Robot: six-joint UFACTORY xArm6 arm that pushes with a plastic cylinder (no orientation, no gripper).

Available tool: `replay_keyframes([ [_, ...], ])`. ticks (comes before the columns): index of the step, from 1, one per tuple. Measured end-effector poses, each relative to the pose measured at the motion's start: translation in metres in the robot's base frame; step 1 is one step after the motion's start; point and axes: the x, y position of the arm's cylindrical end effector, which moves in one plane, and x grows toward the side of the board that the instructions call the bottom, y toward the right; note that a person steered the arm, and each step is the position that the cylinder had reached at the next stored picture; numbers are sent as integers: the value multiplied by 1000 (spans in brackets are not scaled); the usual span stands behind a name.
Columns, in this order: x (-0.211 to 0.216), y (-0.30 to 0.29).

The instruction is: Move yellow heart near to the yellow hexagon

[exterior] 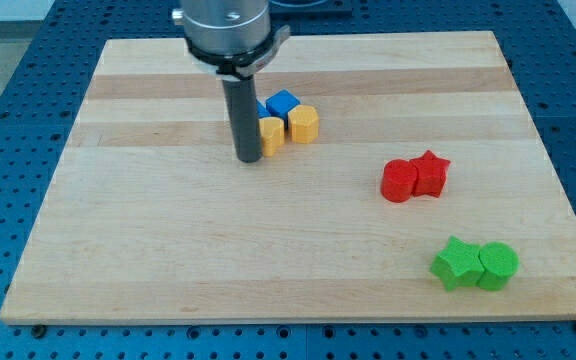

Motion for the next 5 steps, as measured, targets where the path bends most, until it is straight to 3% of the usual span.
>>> replay_keyframes([
  [2,-2,9],
  [5,66,32],
])
